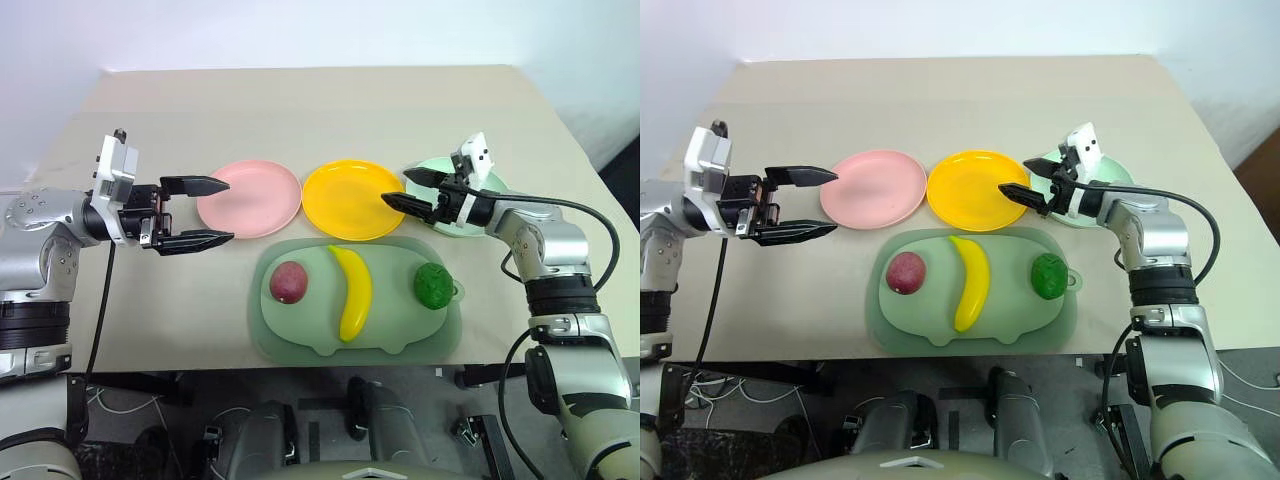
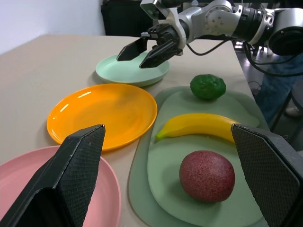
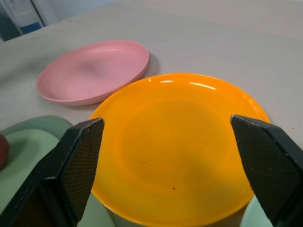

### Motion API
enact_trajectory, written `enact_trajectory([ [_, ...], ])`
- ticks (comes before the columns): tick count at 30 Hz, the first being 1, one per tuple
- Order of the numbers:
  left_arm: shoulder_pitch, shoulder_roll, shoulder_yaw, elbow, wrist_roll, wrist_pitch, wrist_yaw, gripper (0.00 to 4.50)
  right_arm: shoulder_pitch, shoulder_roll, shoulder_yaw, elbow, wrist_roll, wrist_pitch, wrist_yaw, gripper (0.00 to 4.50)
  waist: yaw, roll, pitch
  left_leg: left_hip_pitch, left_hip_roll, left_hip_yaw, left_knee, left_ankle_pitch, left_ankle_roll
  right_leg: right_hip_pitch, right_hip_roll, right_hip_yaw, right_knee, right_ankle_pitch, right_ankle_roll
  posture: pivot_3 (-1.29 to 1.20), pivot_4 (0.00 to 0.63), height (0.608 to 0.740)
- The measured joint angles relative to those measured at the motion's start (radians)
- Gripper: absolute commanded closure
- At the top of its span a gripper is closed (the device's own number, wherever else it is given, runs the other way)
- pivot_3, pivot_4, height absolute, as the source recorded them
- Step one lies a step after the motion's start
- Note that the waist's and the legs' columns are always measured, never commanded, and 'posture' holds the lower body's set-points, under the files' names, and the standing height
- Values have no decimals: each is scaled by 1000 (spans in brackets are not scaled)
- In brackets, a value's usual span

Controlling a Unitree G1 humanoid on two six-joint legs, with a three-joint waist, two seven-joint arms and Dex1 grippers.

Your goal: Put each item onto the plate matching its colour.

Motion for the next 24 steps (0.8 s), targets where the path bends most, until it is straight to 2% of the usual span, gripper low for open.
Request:
enact_trajectory([
  [15, -14, -10, -17, 1, 6, -7, 7, 41, -39, 18, 0, 31, -2, 11, -6, 0, -1, 0, 0, 0, 0, 0, 0, 0, 0, 0, 0, 0, 0, 0, 0, 0, 150, 704],
  [24, -17, -23, -23, 0, 7, -15, 9, 41, -69, 12, -14, 34, 6, 103, -54, 0, 0, 0, 0, 0, 0, 0, 0, 0, 0, 0, 0, 0, 0, 0, 0, 0, 150, 704],
])
